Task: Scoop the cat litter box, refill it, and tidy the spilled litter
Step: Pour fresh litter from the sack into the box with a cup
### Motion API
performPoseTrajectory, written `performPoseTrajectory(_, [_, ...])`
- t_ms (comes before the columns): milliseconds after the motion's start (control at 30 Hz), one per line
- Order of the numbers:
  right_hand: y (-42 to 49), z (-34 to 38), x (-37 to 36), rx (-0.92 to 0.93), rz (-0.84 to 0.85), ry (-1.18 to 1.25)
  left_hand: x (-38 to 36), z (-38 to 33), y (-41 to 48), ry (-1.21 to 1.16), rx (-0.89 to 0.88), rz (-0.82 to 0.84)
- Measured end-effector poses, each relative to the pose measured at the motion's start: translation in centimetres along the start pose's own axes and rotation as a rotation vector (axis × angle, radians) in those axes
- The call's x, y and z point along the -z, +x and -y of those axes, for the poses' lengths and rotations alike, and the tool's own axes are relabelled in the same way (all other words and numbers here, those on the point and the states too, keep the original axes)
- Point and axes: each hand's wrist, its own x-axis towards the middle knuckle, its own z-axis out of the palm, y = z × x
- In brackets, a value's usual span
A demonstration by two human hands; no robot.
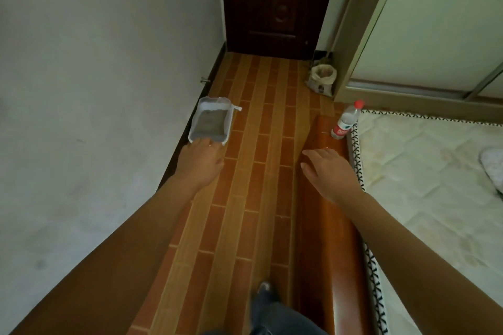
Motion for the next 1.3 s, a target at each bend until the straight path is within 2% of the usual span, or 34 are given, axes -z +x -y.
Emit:
performPoseTrajectory(333, [12.6,-5.0,0.3,0.013,0.009,0.024,-1.2,1.0,12.3,-0.087,0.102,0.031])
performPoseTrajectory(933, [41.6,-7.4,0.0,-0.146,0.049,0.034,-1.2,10.6,43.0,-0.045,0.025,0.040])
performPoseTrajectory(1300, [53.5,-12.5,-0.2,-0.232,0.035,0.044,-2.0,10.5,56.7,-0.054,-0.008,0.078])
